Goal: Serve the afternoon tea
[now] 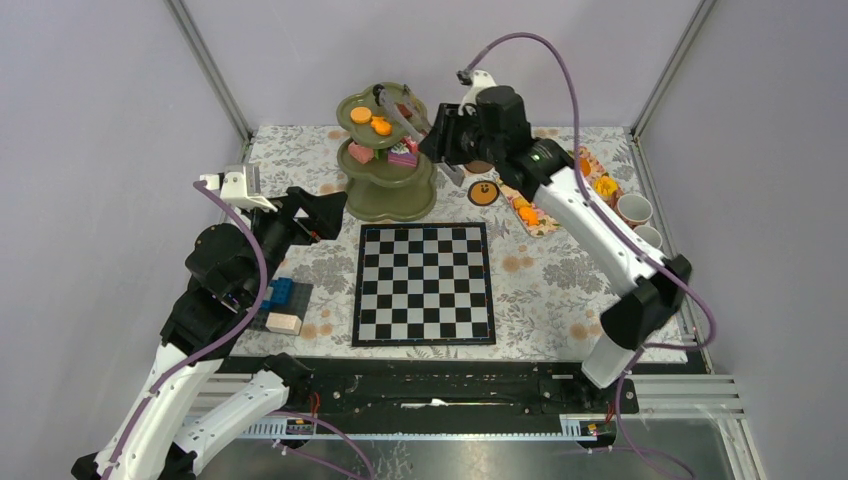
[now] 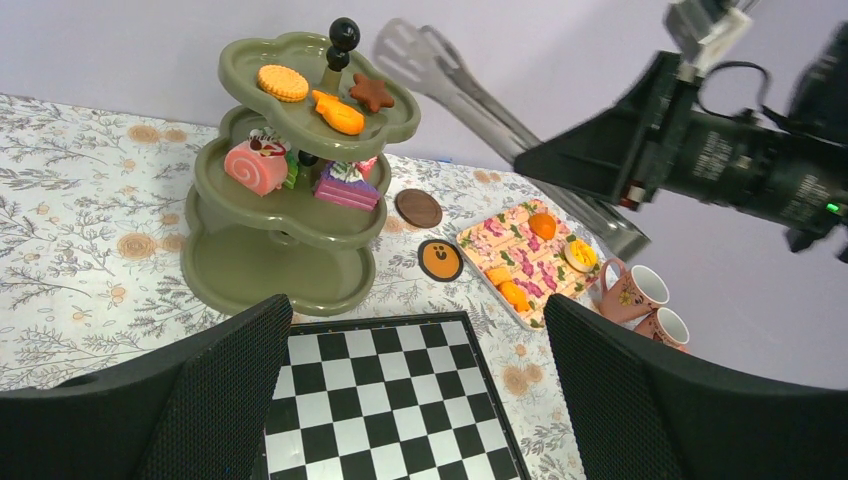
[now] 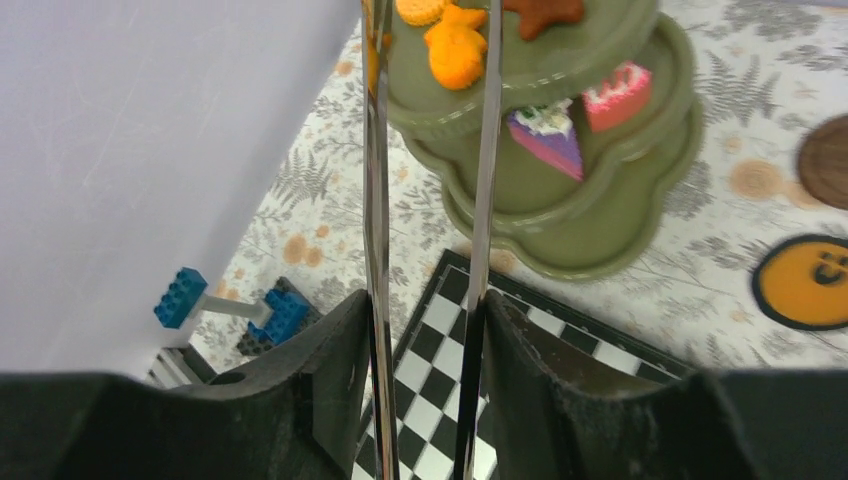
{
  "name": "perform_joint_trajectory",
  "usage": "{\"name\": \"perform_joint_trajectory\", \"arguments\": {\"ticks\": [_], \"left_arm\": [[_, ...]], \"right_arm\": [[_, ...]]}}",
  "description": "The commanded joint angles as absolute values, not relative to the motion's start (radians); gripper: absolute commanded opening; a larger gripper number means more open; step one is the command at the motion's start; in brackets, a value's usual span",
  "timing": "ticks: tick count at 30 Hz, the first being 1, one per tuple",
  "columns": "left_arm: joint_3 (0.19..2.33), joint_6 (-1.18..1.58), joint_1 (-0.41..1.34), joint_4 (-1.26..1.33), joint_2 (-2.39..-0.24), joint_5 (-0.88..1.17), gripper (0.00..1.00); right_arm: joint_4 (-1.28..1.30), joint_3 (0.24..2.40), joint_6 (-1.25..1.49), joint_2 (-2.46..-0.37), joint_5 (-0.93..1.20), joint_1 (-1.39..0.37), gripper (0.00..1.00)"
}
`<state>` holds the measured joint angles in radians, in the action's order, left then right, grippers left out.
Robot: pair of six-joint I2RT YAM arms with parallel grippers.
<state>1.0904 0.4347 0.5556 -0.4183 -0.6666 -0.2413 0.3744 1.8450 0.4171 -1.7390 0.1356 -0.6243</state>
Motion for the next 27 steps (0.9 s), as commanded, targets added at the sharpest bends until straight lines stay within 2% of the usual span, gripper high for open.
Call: {"name": "perform_joint_trajectory", "arguments": {"ticks": [1, 9, 13, 15, 21, 27], "left_arm": [[1.107, 0.422, 0.558, -0.399, -0.67, -0.254, 0.99], [1.089, 0.426, 0.558, -0.357, -0.694, -0.222, 0.99], [1.08, 0.434, 0.558, -0.337, -0.718, -0.2, 0.99], [1.078, 0.44, 0.558, -0.332, -0.728, -0.187, 0.99], [1.071, 0.452, 0.558, -0.324, -0.739, -0.169, 0.99], [1.065, 0.459, 0.558, -0.329, -0.731, -0.168, 0.99]], "right_arm": [[0.327, 1.702, 0.334, -1.506, -0.039, -0.634, 0.49], [0.325, 1.207, 0.201, -1.198, -0.448, -0.615, 0.49], [0.42, 1.04, 0.238, -1.144, -0.517, -0.564, 0.48], [0.452, 0.986, 0.281, -1.123, -0.471, -0.521, 0.48], [0.529, 0.931, 0.327, -1.164, -0.156, -0.292, 0.49], [0.559, 0.967, 0.305, -1.225, -0.055, -0.241, 0.52]]}}
